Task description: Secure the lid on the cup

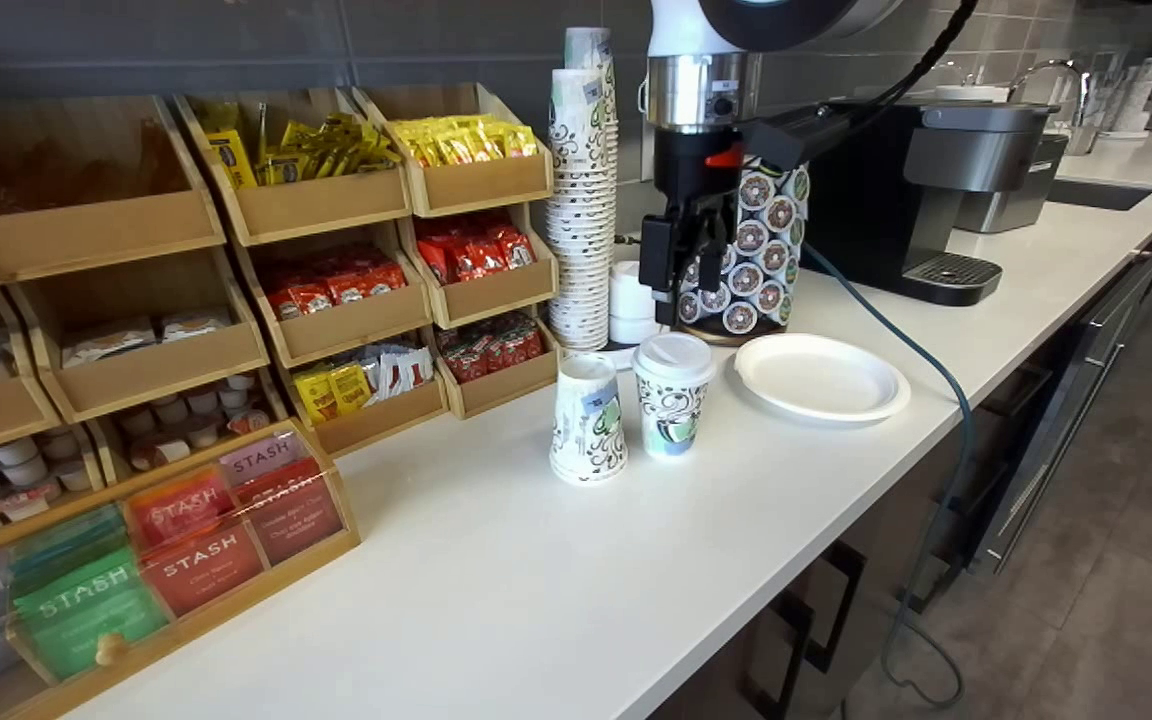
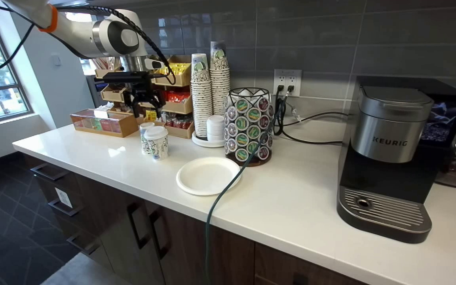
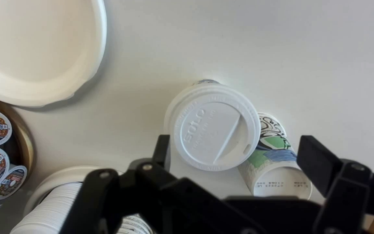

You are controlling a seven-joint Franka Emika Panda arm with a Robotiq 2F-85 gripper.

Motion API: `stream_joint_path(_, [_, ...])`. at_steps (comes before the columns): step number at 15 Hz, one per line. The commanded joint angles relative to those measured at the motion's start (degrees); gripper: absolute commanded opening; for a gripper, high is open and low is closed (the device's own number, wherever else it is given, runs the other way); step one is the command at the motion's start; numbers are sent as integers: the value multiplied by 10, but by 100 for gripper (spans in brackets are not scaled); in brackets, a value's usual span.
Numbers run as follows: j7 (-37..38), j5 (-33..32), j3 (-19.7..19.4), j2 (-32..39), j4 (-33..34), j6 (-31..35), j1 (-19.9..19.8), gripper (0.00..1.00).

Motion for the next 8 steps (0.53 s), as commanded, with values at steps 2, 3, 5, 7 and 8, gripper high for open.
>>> stream_joint_path(2, [-20, 10, 3, 9, 10, -1, -6, 100])
stream_joint_path(3, [-25, 14, 2, 16, 16, 8, -8, 100])
stream_joint_path(5, [-46, 21, 4, 25, 21, 13, -14, 100])
stream_joint_path(7, [-62, 26, 4, 33, 29, 13, -19, 100])
stream_joint_path(8, [-70, 30, 5, 37, 33, 14, -22, 90])
